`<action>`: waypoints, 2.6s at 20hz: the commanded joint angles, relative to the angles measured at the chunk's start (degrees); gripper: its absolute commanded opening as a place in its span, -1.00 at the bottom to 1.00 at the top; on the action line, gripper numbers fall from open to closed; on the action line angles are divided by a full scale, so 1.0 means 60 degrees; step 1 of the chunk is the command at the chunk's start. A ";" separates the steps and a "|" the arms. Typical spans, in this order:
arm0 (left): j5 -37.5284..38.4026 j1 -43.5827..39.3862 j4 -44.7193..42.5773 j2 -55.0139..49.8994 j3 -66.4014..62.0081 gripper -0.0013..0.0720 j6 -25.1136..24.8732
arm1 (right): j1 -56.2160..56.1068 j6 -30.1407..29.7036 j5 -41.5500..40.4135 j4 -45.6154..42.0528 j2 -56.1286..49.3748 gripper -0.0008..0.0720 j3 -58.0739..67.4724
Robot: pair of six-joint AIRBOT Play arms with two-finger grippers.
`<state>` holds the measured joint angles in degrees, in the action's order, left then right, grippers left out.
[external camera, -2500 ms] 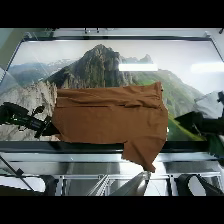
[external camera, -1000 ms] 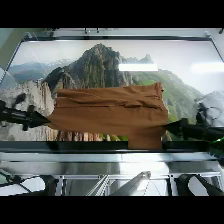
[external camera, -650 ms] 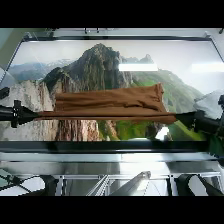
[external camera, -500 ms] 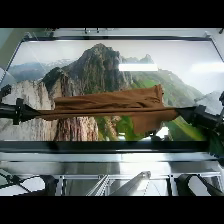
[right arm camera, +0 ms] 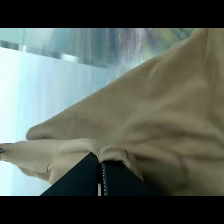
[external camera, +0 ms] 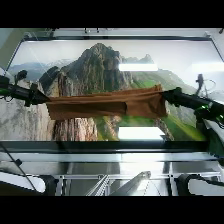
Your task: Fold the shirts.
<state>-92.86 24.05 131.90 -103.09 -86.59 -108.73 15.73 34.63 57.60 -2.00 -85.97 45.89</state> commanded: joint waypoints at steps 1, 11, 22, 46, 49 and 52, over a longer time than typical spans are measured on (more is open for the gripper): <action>-0.0237 -0.0444 -0.0066 -0.1351 -0.1322 -0.90 0.0452 | -0.0488 -0.0135 -0.0437 0.0124 -0.1610 -0.93 0.1137; -0.0255 -0.0474 -0.0066 -0.2750 -0.2109 -0.92 0.0889 | -0.0423 -0.0138 -0.1559 -0.0346 -0.1734 -0.93 0.1173; -0.1443 -0.0076 -0.0007 -0.1042 -0.2674 0.94 0.1191 | 0.1654 0.4131 -0.0193 -0.6025 -0.0849 0.91 0.2193; 0.0823 -0.5391 -0.0073 -0.0423 -0.2667 -0.92 0.1049 | -0.0331 0.3555 0.2801 -0.3446 -0.2317 -0.94 0.3315; 0.1588 -0.6594 -0.0138 -0.1610 -0.2677 -0.92 0.1060 | 0.0036 0.3628 0.3399 -0.3442 -0.1905 -0.94 0.3315; 0.1628 -0.7373 -0.0823 -0.2561 -0.2692 -0.92 0.1443 | 0.0521 0.3705 0.4018 -0.3435 -0.1599 -0.94 0.3315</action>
<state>-84.75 -15.31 130.02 -113.25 -102.63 -101.84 16.53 56.34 77.06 -23.24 -97.38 65.71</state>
